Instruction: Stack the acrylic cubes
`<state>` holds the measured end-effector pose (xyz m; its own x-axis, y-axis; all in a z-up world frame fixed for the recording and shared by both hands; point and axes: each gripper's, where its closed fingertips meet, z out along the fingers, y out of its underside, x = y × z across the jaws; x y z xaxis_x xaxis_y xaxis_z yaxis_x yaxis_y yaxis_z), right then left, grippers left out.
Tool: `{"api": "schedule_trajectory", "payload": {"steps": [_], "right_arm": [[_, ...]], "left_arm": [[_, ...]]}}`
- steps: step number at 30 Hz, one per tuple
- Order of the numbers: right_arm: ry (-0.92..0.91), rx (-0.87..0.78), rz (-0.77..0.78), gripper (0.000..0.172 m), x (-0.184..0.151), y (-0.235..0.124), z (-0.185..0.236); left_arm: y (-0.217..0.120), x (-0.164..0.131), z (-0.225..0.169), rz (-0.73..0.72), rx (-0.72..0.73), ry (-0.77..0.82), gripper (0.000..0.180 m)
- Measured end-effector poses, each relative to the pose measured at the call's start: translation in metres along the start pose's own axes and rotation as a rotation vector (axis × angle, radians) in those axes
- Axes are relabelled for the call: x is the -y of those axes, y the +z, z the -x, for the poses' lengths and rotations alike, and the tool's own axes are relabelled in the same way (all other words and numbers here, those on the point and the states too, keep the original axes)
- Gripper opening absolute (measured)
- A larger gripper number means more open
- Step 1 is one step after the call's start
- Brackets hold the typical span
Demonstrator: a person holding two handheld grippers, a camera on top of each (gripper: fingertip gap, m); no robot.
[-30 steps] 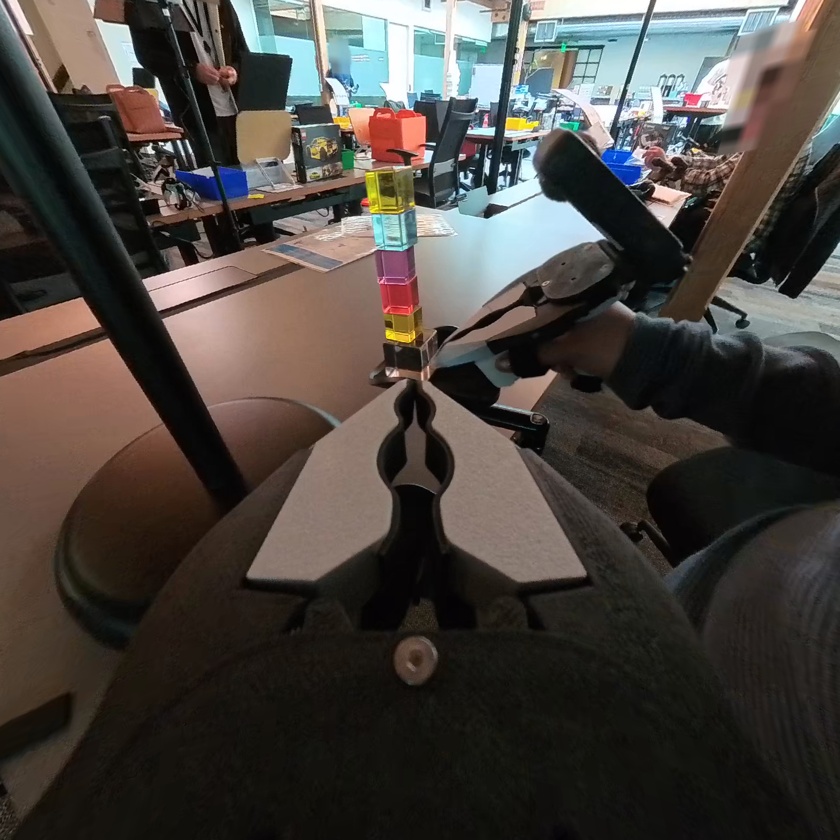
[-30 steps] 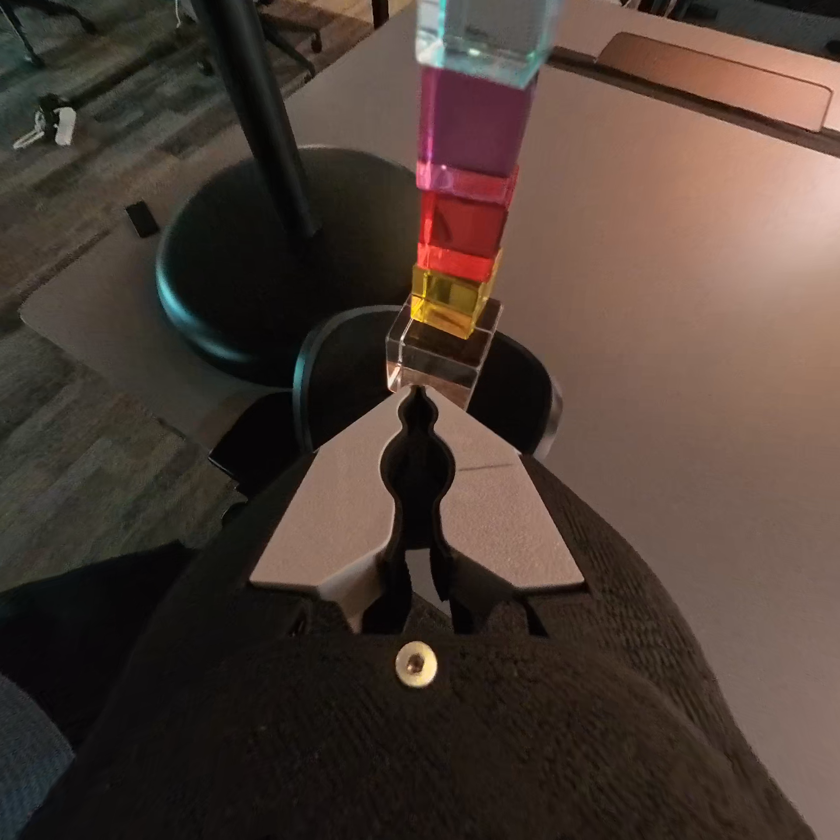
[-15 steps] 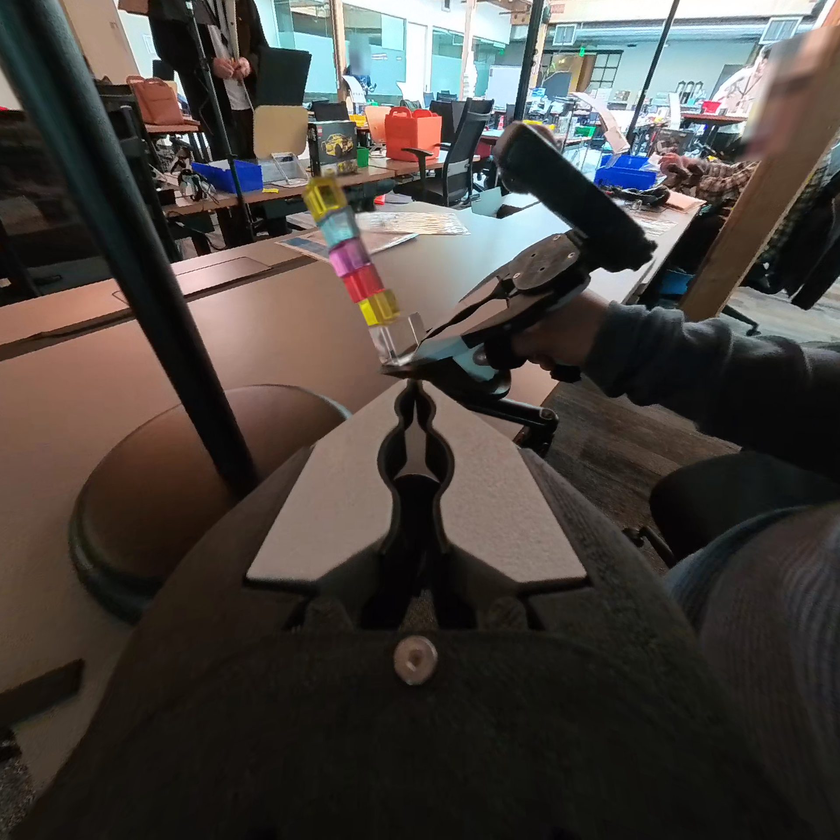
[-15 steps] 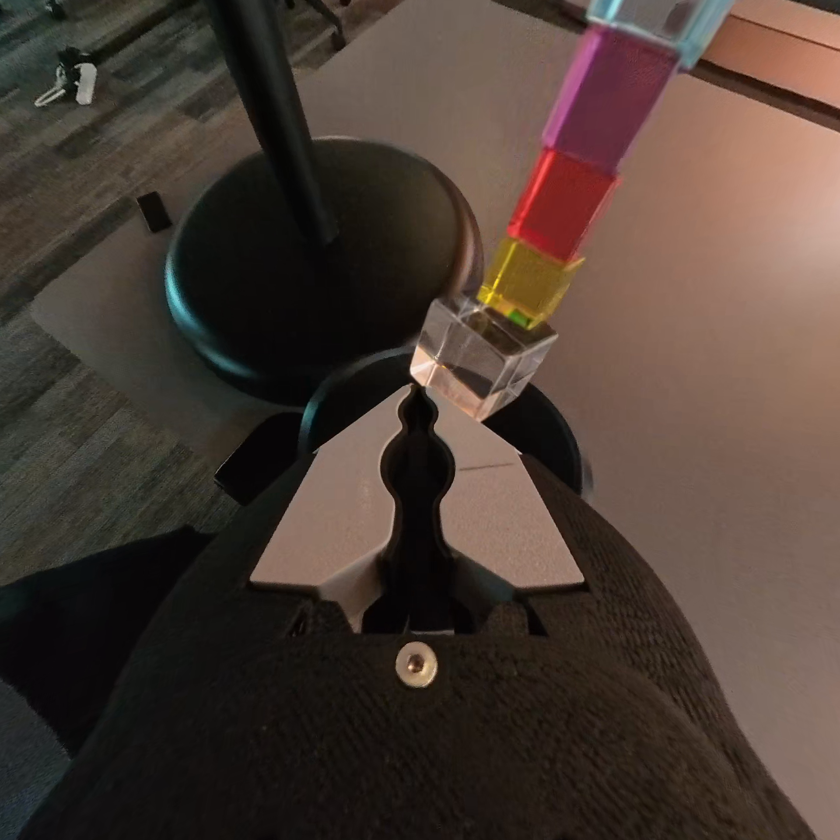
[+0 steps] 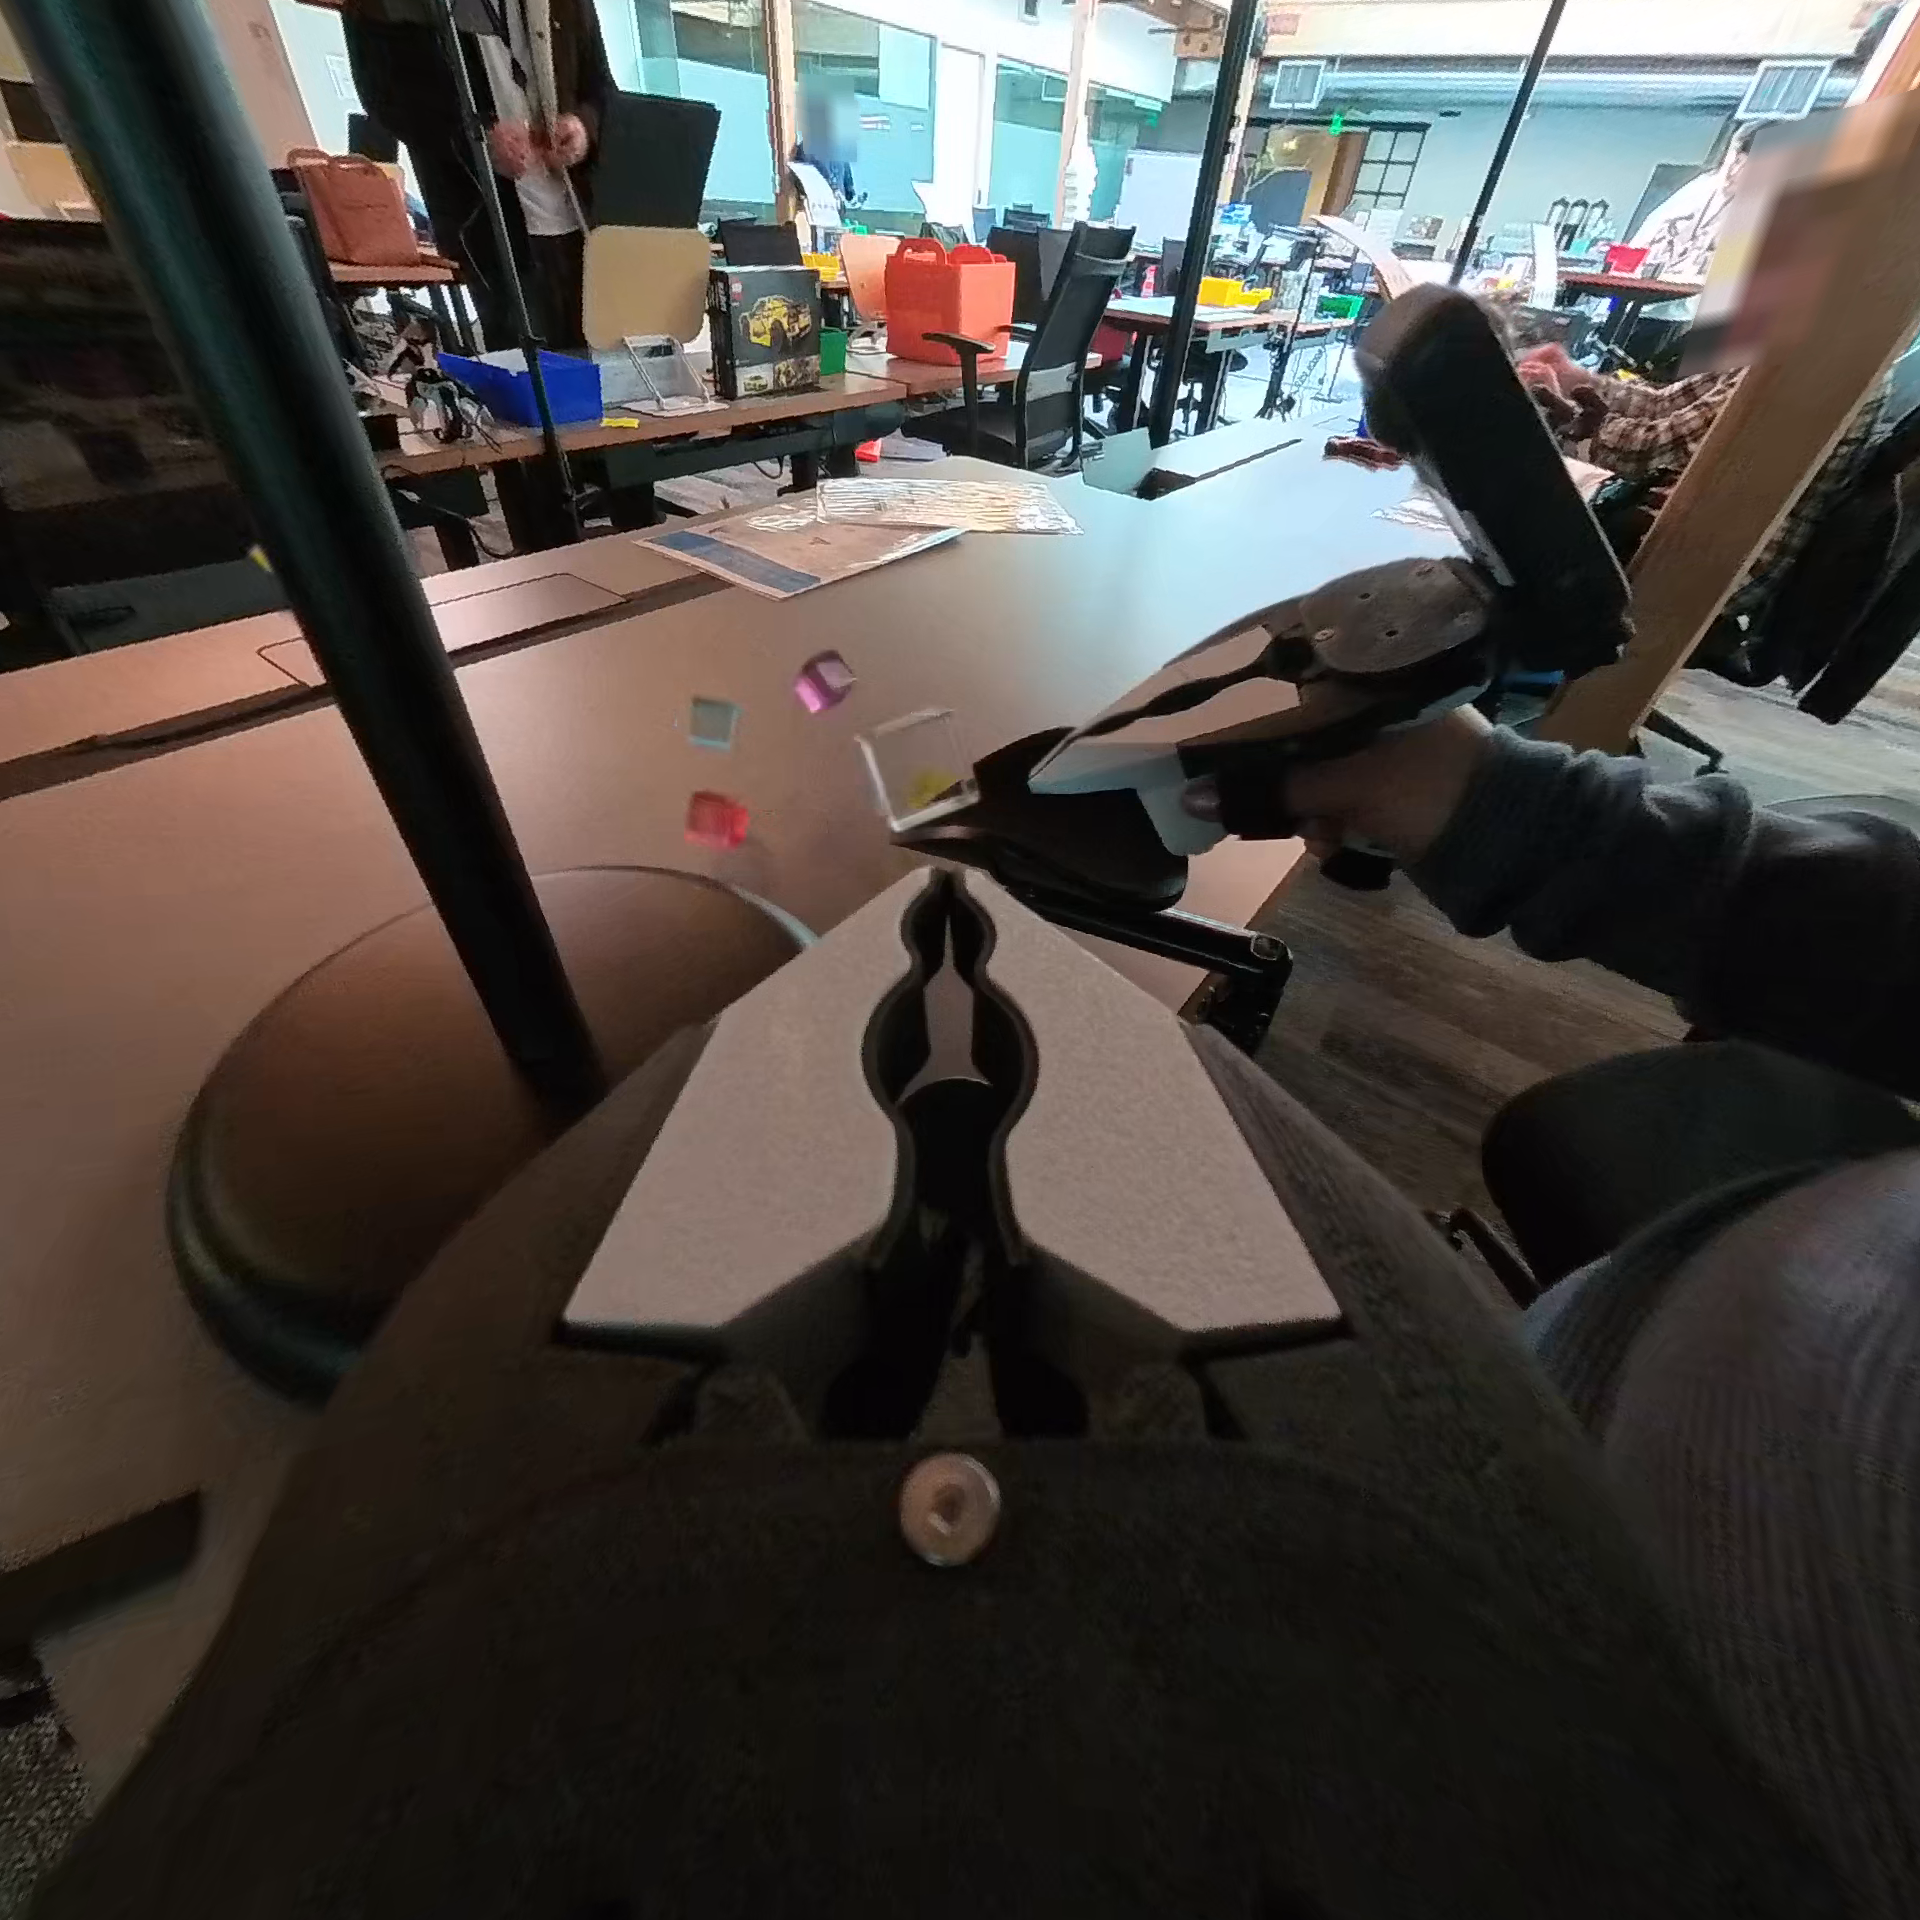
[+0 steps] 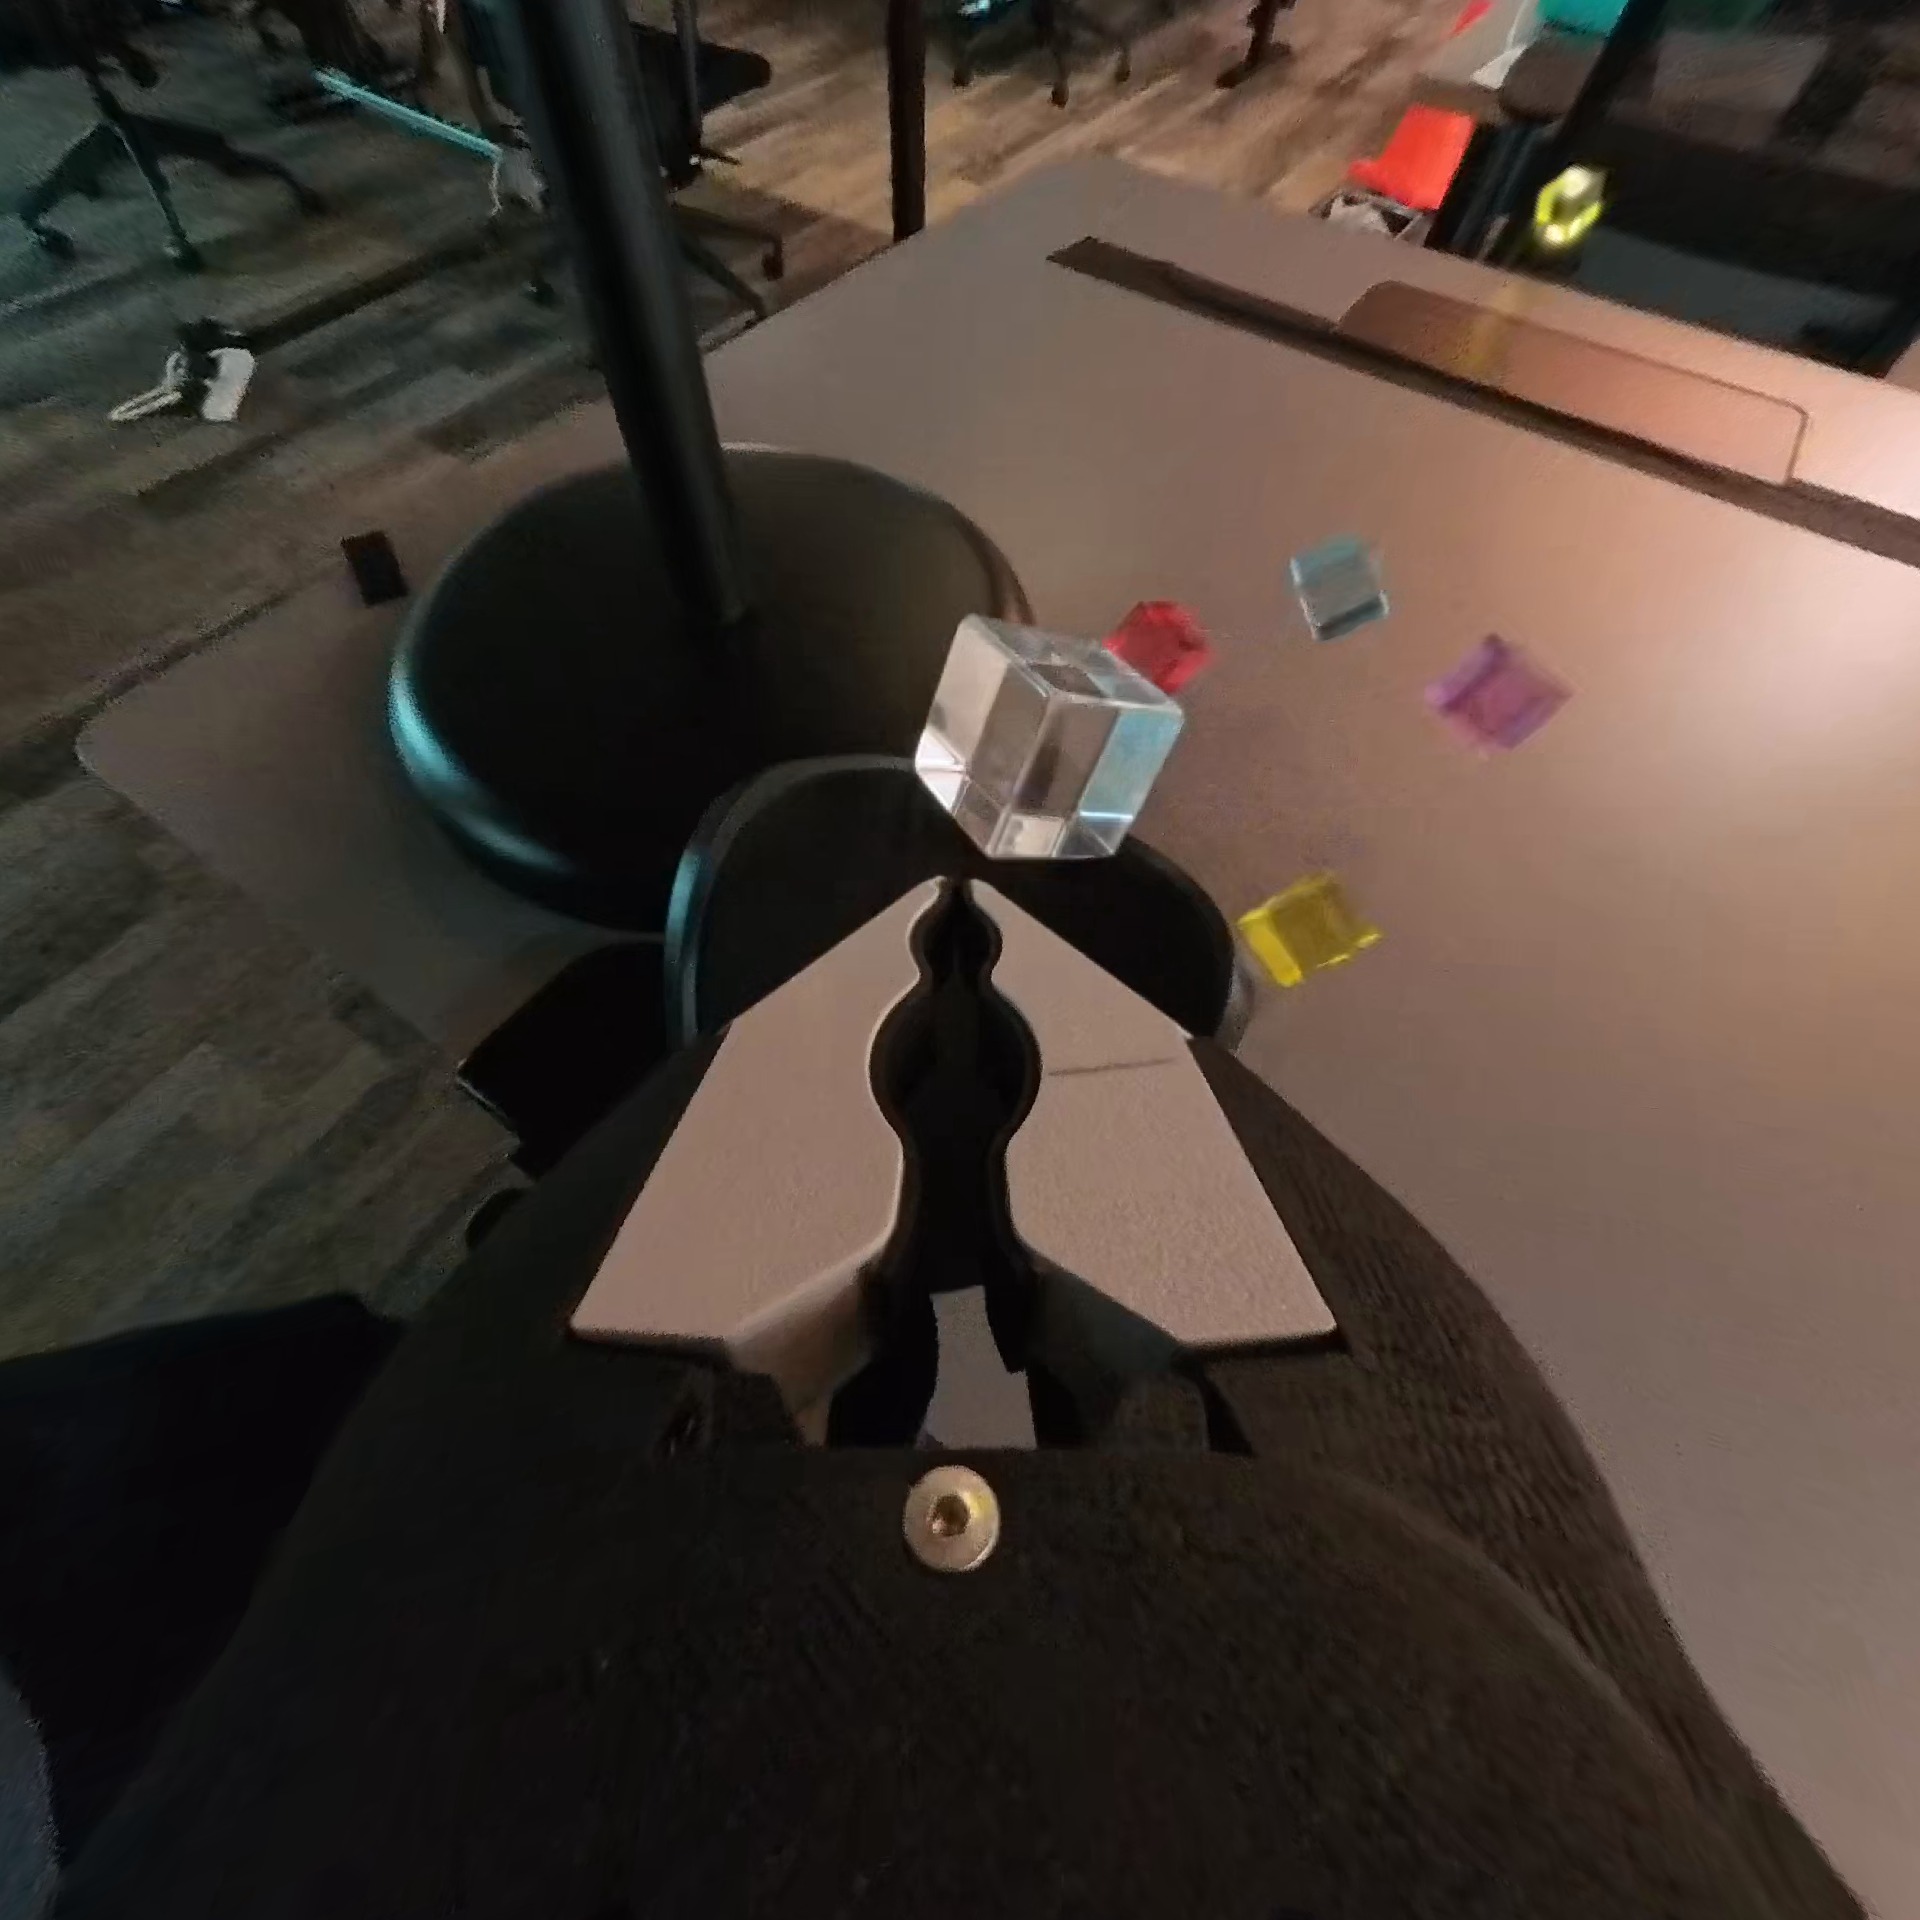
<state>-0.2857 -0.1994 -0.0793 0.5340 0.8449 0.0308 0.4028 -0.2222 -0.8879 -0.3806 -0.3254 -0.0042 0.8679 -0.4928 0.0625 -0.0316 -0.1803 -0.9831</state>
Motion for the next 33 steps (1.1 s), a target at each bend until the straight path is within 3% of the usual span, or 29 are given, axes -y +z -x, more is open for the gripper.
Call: {"api": "schedule_trajectory", "payload": {"steps": [12, 25, 29, 33], "right_arm": [[-0.016, -0.043, -0.049, 0.0, 0.005, -0.018, -0.019], [0.147, -0.252, -0.16, 0.0, -0.013, -0.063, -0.096], [0.137, -0.179, -0.172, 0.0, 0.006, -0.047, -0.097], [0.037, -0.057, -0.144, 0.003, 0.046, 0.005, -0.098]], "left_arm": [[0.005, 0.004, -0.002, 0.0, -0.018, 0.02, 0.0], [0.001, 0.013, 0.001, -0.043, 0.003, 0.046, 0.0], [-0.002, 0.017, 0.006, -0.054, 0.036, 0.06, 0.0], [-0.007, 0.016, 0.012, -0.05, 0.065, 0.057, 0.0]]}}
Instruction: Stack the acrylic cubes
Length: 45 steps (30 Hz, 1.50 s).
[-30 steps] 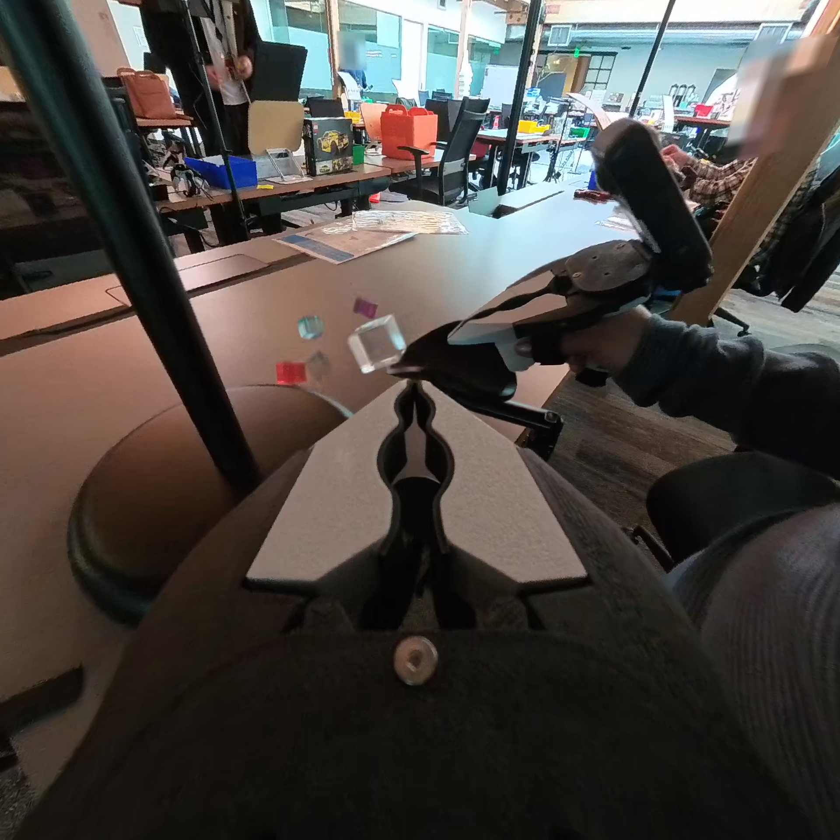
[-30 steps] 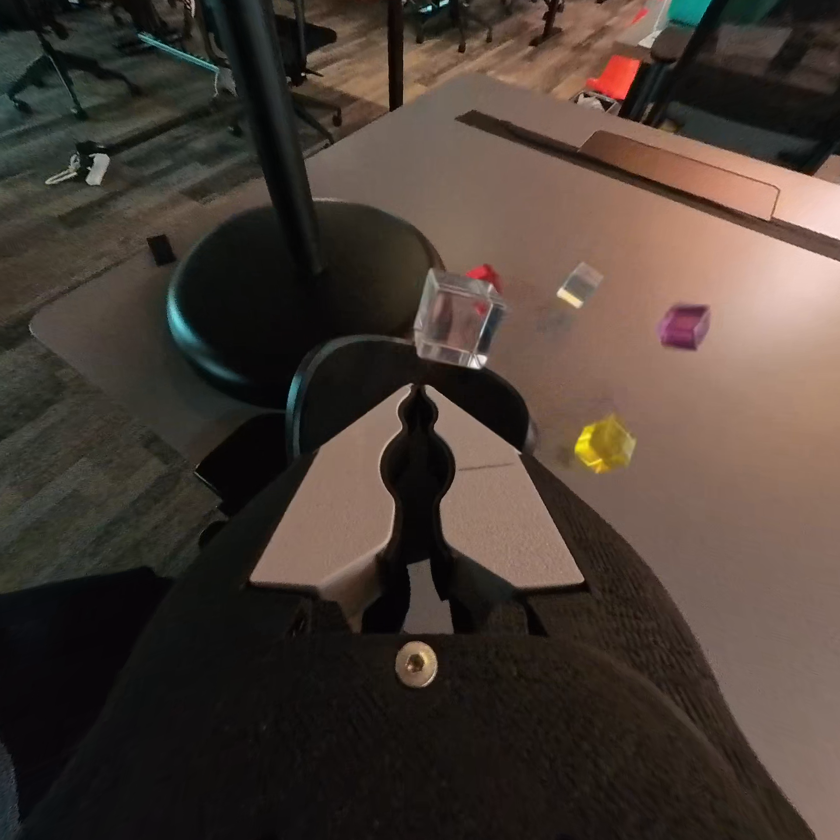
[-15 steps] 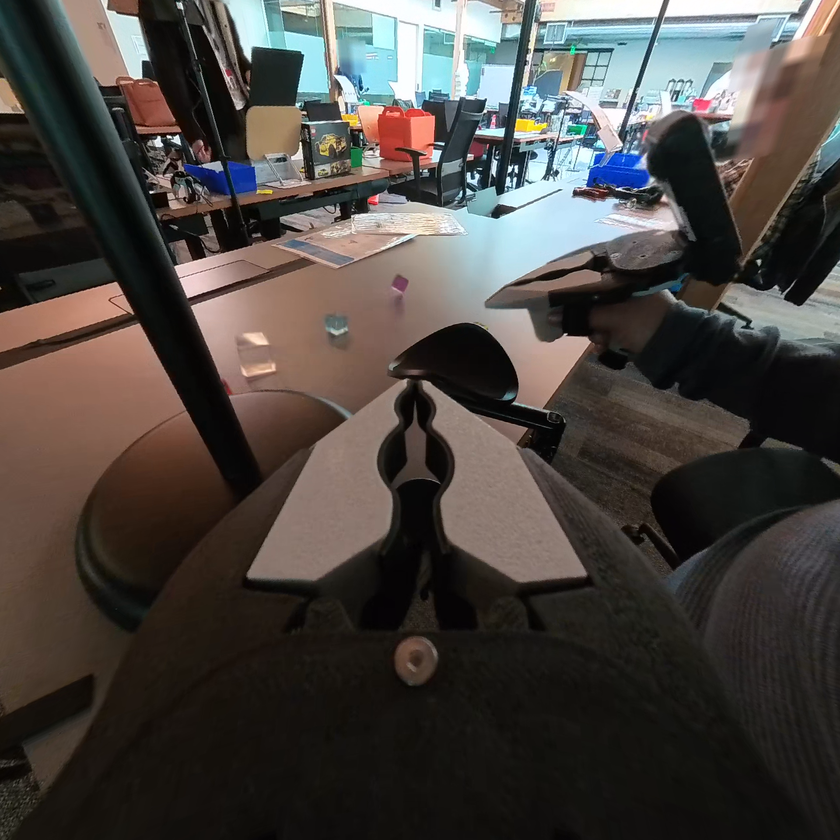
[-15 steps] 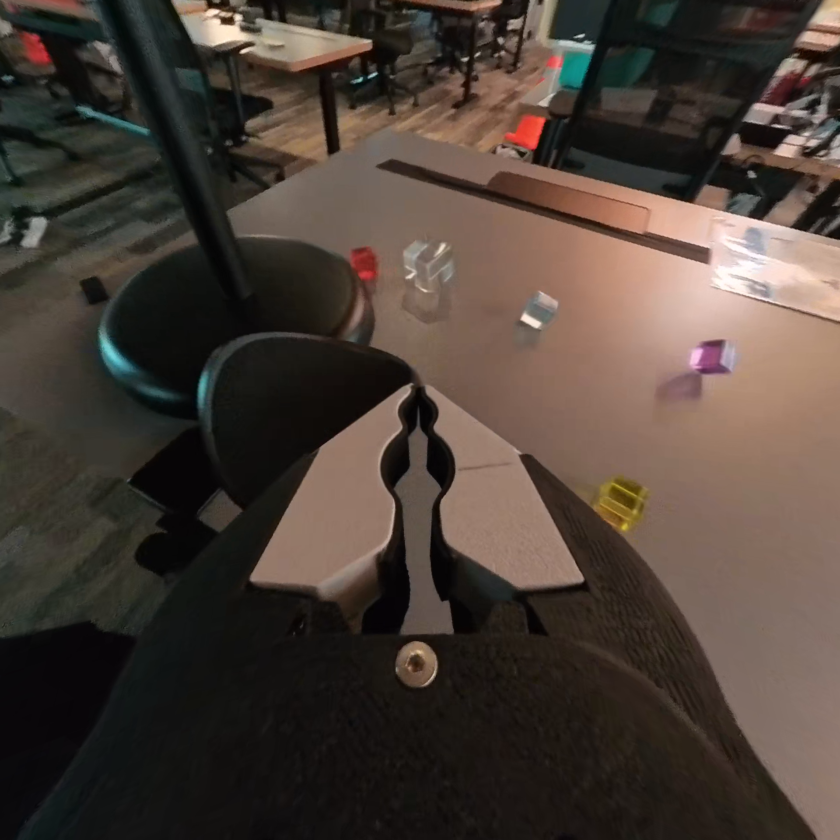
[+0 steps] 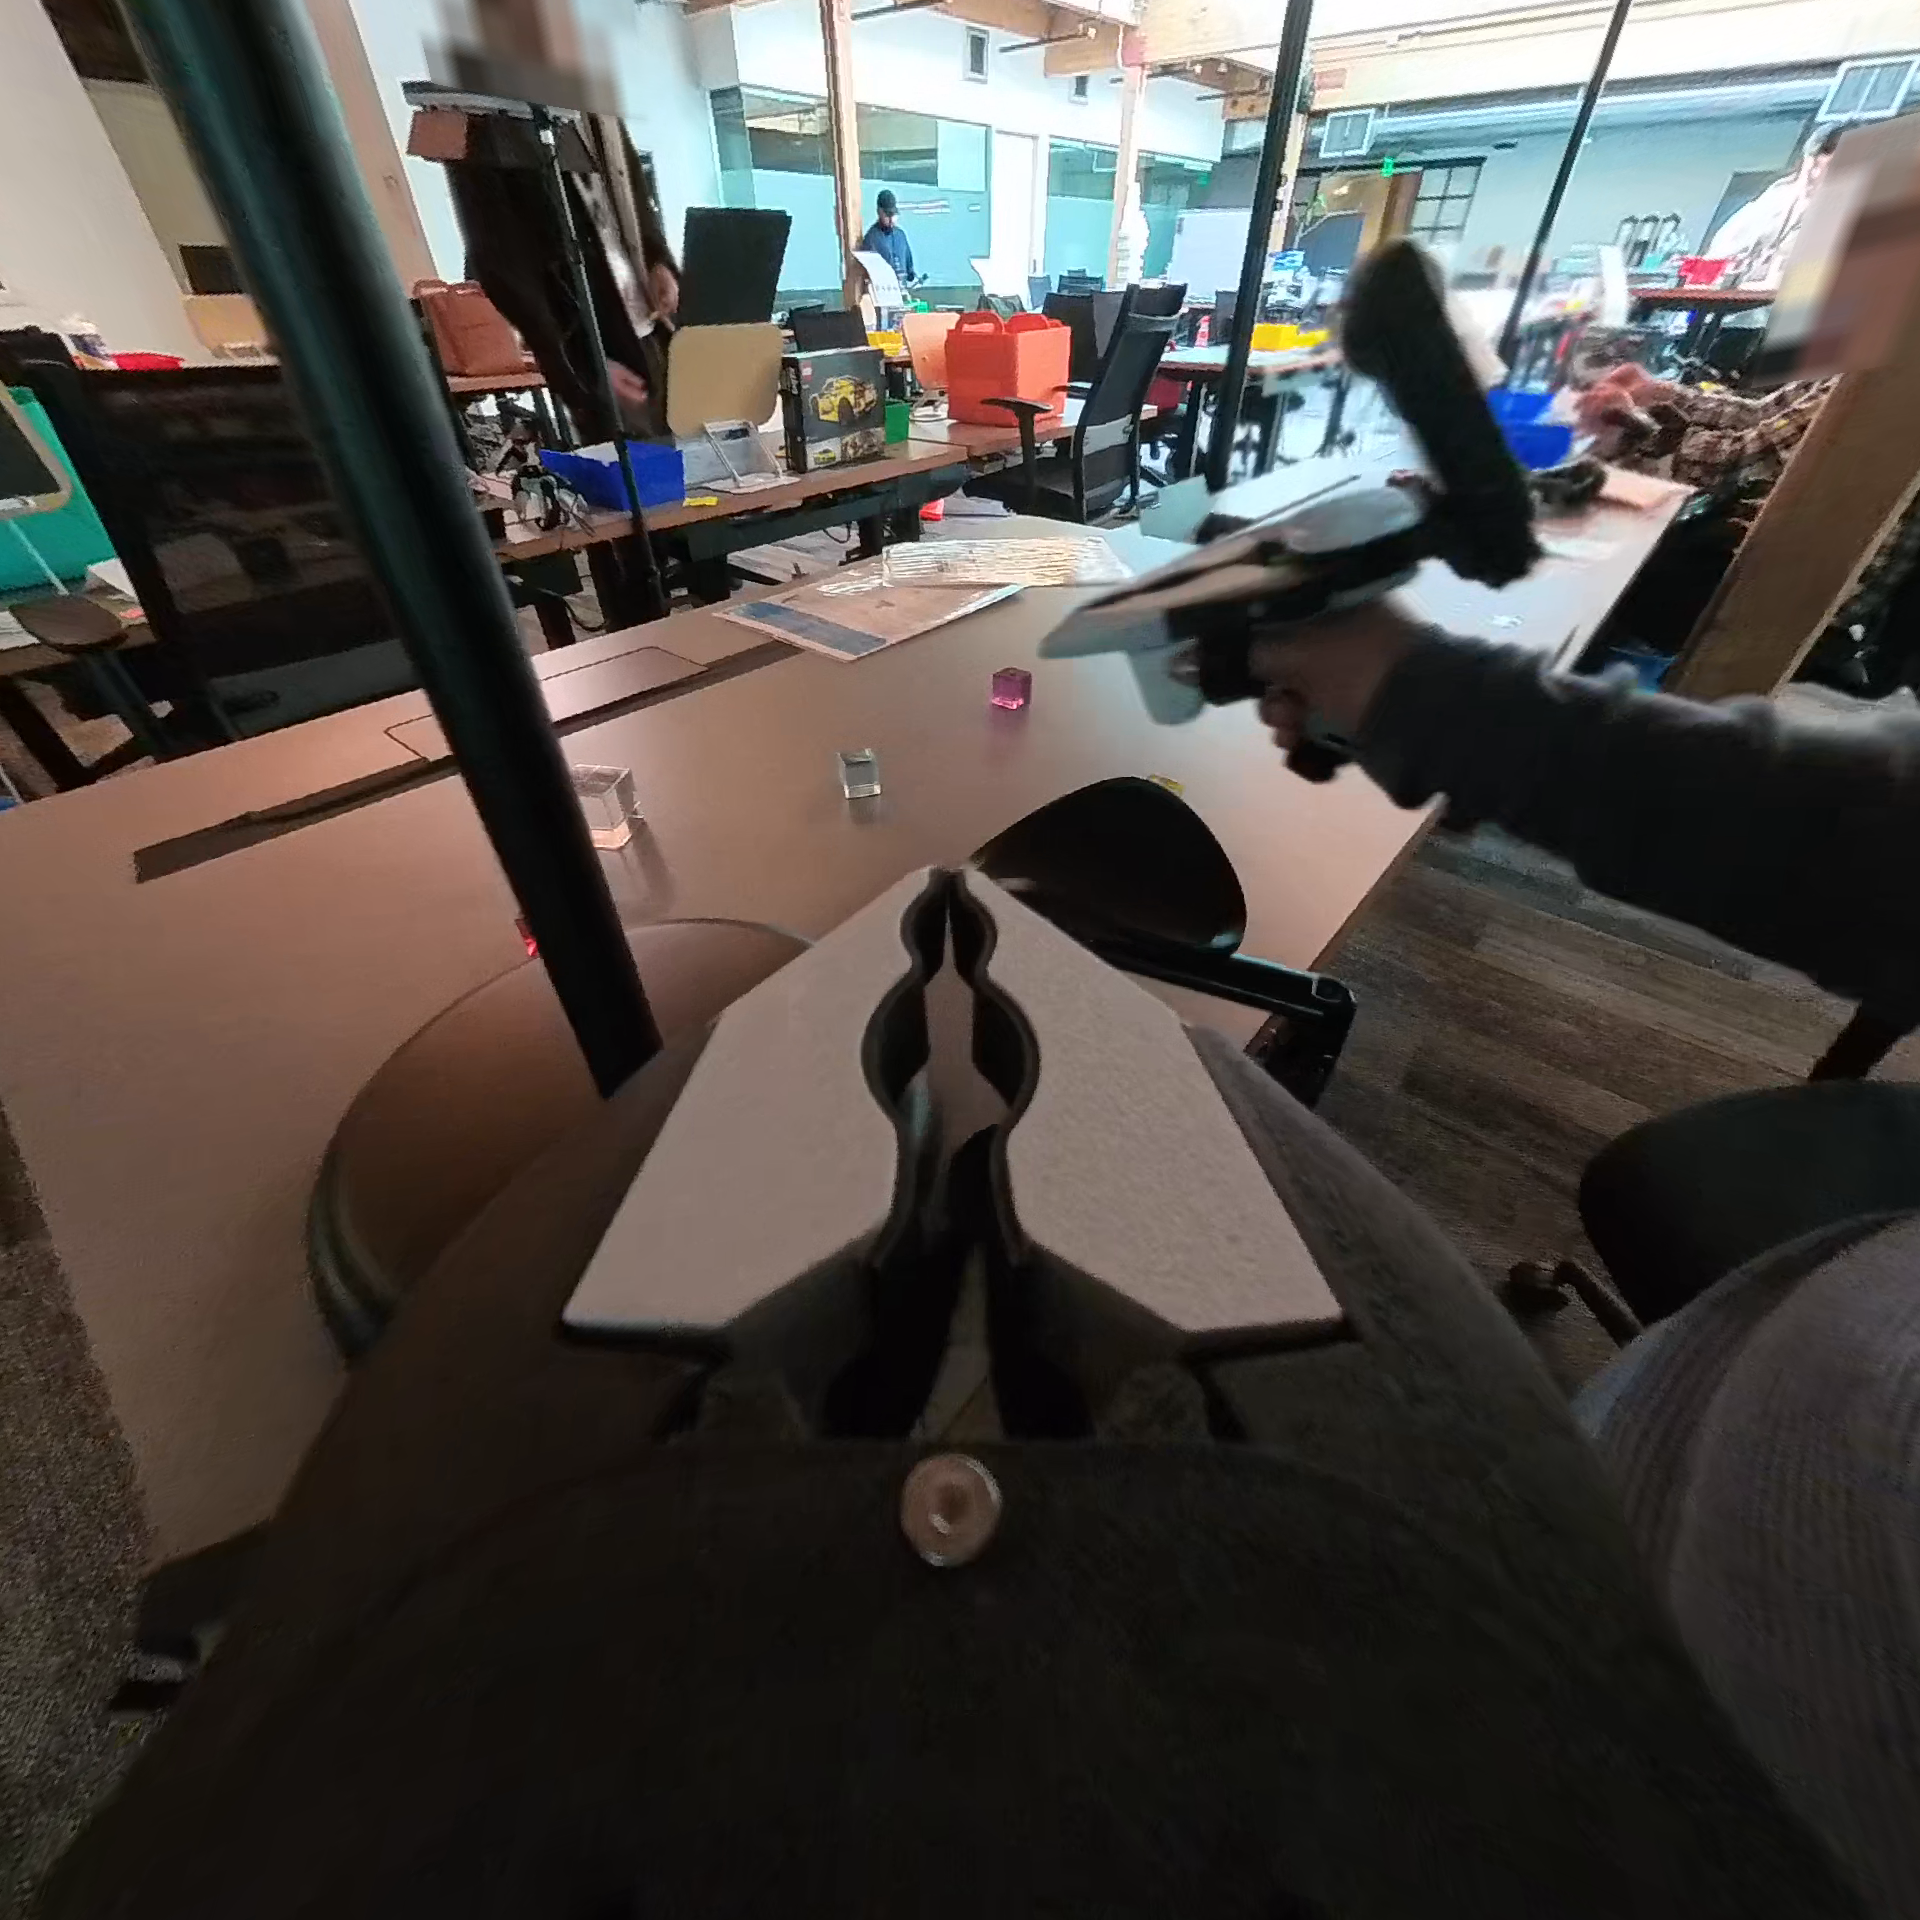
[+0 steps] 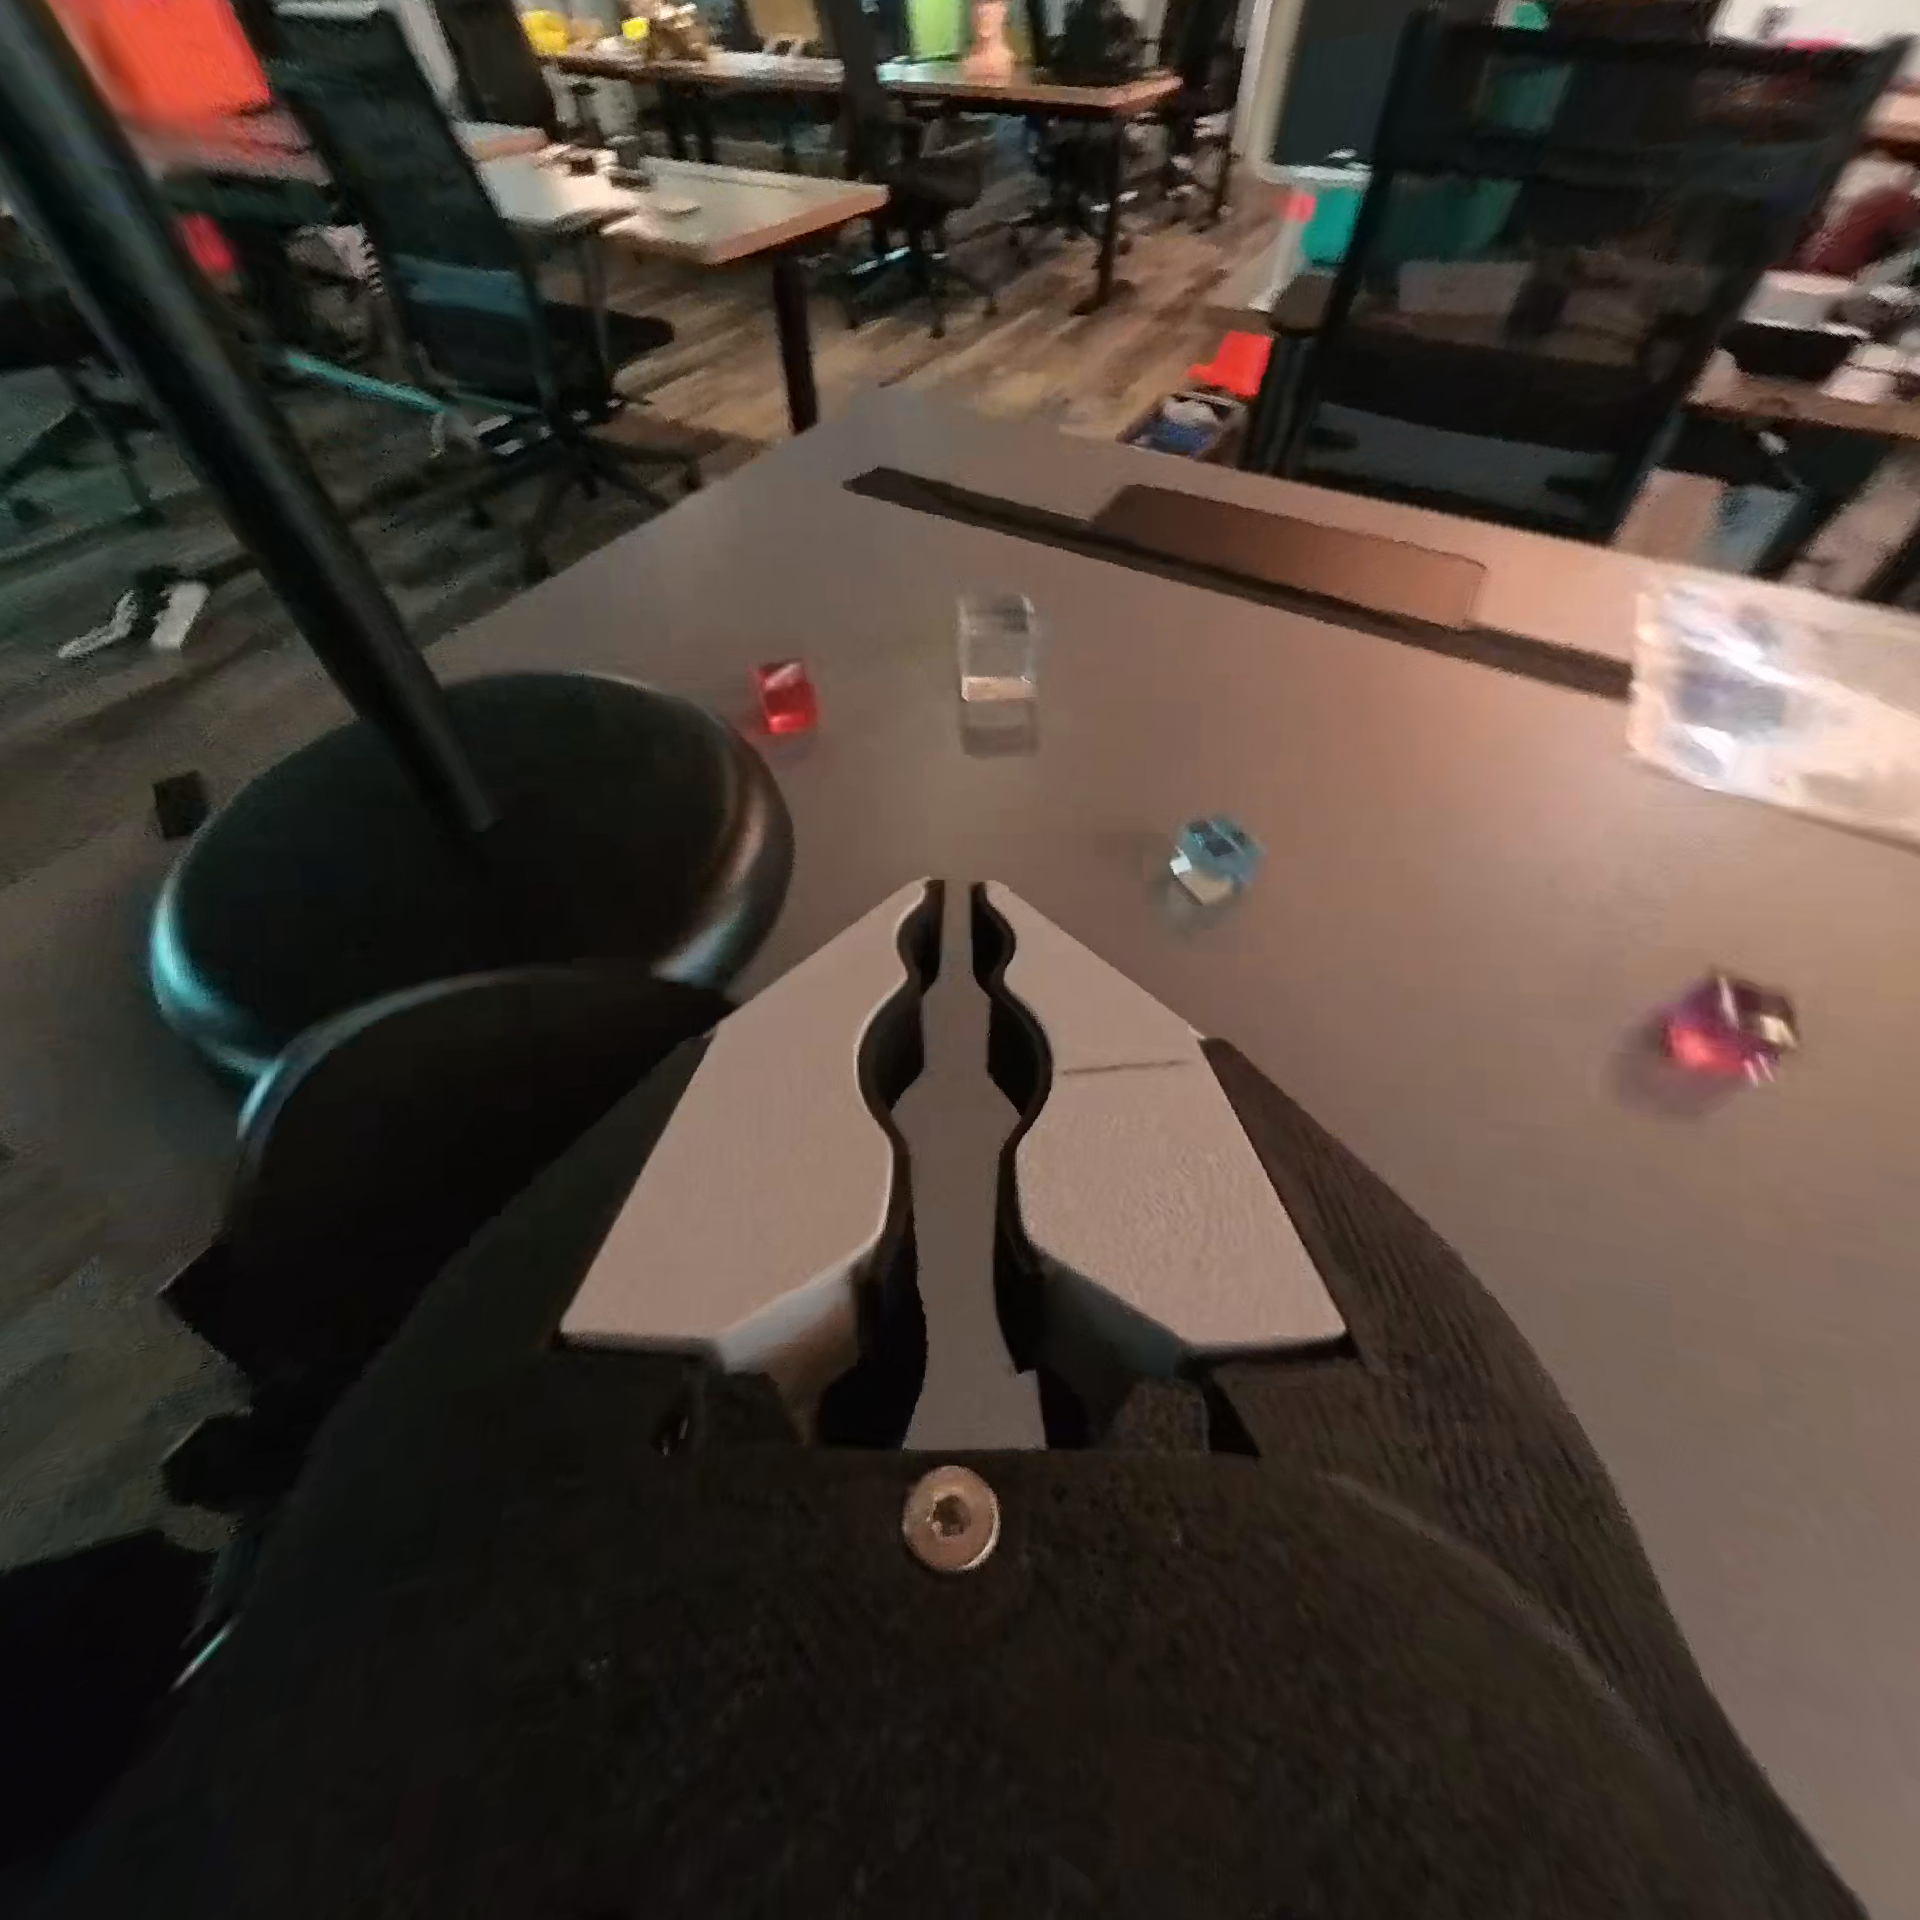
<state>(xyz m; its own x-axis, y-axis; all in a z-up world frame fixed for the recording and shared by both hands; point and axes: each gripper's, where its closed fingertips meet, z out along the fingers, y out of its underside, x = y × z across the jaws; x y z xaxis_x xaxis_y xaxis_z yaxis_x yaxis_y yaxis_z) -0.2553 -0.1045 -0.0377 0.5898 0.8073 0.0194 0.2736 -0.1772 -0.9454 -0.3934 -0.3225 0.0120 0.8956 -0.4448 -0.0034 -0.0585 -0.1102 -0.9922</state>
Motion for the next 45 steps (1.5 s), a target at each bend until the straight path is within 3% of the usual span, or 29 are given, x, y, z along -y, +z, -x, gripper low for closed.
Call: {"api": "schedule_trajectory", "payload": {"steps": [5, 12, 19, 22, 27, 31, 37, 45], "right_arm": [[-0.139, 0.185, 0.131, 0.036, 0.021, 0.107, 0.013], [-0.079, 0.142, 0.393, 0.058, -0.003, 0.245, -0.012], [-0.09, 0.089, 0.567, 0.066, -0.039, 0.308, -0.022], [-0.109, 0.066, 0.571, 0.044, -0.042, 0.315, -0.026], [-0.156, 0.087, 0.568, 0.043, -0.04, 0.303, -0.026], [-0.196, 0.148, 0.49, 0.043, -0.021, 0.267, -0.018], [-0.207, 0.255, 0.377, 0.043, 0.011, 0.169, 0.0], [-0.288, 0.393, 0.294, 0.042, 0.024, 0.042, 0.028]], "left_arm": [[-0.013, -0.005, 0.011, 0.015, 0.063, -0.007, 0.0], [-0.042, -0.015, 0.038, 0.032, 0.215, -0.079, 0.001], [-0.067, -0.029, 0.058, 0.062, 0.333, -0.147, 0.001], [-0.07, -0.032, 0.06, 0.071, 0.34, -0.161, 0.001], [-0.068, -0.031, 0.059, 0.077, 0.329, -0.151, 0.001], [-0.063, -0.028, 0.056, 0.063, 0.288, -0.144, 0.0], [-0.048, -0.019, 0.045, 0.03, 0.2, -0.106, 0.0], [-0.022, -0.011, 0.023, 0.003, 0.077, -0.081, 0.0]]}}
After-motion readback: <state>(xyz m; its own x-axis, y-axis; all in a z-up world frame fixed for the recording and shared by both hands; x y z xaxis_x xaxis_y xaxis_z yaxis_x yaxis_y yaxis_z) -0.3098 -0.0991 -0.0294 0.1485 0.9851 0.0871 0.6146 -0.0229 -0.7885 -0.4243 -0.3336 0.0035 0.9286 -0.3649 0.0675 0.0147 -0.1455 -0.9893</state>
